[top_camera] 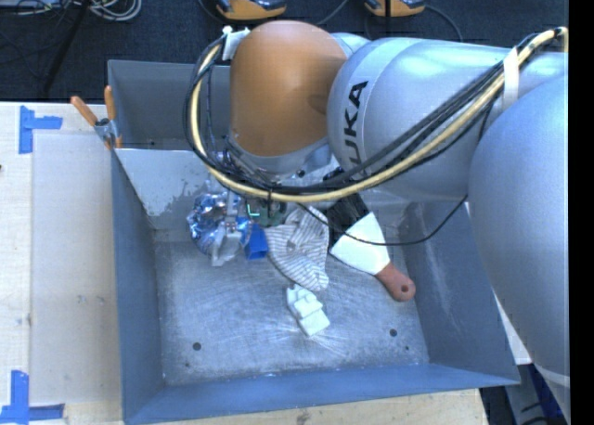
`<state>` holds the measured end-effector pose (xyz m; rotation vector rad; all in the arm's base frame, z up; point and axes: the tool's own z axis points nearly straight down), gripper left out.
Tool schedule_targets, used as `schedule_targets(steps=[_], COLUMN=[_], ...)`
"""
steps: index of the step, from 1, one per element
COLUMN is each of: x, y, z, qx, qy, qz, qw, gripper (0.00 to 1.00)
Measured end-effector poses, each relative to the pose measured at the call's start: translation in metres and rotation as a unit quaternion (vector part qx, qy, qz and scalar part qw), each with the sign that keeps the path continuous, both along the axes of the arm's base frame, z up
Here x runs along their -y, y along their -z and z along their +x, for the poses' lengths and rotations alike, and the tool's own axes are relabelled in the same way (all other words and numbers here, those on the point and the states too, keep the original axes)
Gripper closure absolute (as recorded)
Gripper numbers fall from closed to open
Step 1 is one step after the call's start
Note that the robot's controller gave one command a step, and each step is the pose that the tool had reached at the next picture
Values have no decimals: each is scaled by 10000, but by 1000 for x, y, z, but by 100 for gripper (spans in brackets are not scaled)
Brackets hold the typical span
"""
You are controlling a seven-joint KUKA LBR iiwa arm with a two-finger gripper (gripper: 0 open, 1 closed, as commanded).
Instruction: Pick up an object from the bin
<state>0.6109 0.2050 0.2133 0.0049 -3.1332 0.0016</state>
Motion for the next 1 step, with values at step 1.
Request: schedule_targets(steps=[1], x=[2], y=[-5], z=[2], qx=[37], qy=[29], qz=[6], qw=[10000], gripper=[100])
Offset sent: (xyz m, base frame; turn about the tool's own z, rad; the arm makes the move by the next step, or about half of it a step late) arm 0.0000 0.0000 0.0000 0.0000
